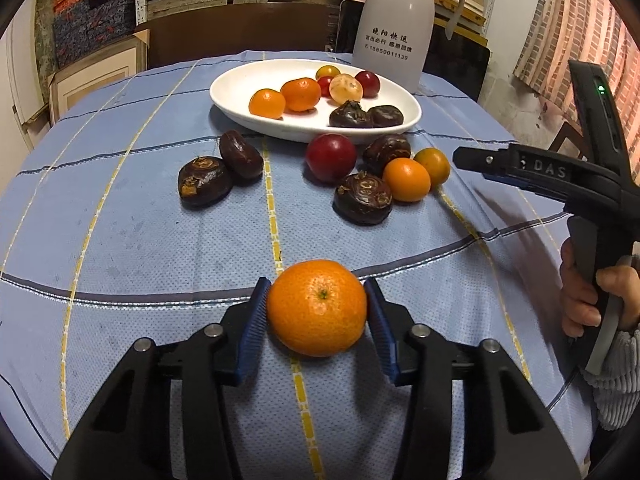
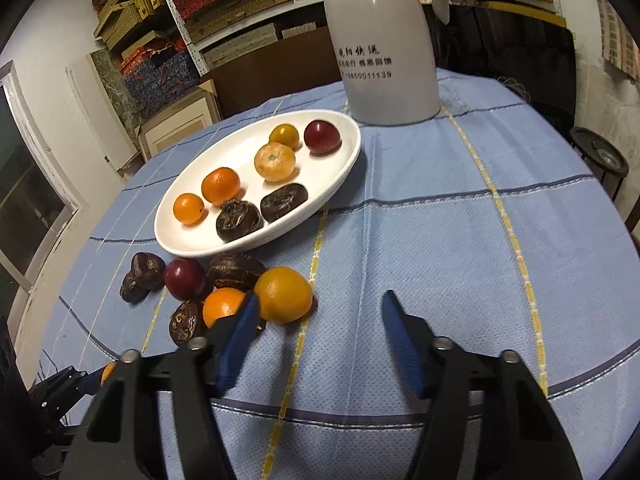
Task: Organize fruits
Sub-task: 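Grasp an orange with the left tool while the right tool approaches a small orange fruit, then carry the orange toward the plate with the left tool while the right tool grasps and carries the small fruit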
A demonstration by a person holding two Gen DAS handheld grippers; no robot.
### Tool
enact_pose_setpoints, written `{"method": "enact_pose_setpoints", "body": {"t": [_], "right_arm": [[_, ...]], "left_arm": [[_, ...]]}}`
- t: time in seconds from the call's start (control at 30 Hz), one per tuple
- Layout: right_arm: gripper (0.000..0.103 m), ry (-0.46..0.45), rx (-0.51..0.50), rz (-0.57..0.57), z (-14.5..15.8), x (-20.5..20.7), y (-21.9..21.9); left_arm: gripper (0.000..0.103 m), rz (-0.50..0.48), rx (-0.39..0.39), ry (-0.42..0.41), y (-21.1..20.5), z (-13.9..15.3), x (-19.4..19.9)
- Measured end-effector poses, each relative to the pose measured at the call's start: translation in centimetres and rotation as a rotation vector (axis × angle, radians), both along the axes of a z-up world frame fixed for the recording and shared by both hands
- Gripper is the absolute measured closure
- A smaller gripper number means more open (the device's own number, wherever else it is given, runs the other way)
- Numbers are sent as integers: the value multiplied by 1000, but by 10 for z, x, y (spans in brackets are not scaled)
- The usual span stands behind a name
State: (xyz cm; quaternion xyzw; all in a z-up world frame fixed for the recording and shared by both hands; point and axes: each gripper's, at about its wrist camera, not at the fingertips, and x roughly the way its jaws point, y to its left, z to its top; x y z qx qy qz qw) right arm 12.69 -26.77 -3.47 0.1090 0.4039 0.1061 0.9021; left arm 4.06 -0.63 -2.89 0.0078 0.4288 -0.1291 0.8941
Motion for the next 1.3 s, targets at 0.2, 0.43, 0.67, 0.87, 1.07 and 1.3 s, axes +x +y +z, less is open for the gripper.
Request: {"method": "enact_pose_setpoints", "body": {"t": [0.2,0.43,0.67,0.87,1.07,1.3], "right_arm": [[52,34,41,12,-6,7,0],[52,55,85,30,-9,18,5],[57,81,116,58,-14,25,13],[61,80,128,68,-15,28,15],[66,61,106,79,-14,25,18],[66,58,105,67,-13,25,14]], "left_arm": [[56,0,1,1,0,0,1],[56,5,9,8,0,-3,2],[56,10,17,15,0,-5,3],[56,3,30,20,-2,-6,4],[56,3,26,21,-2,-7,4],[56,0,6,19,-1,-5,4]]}}
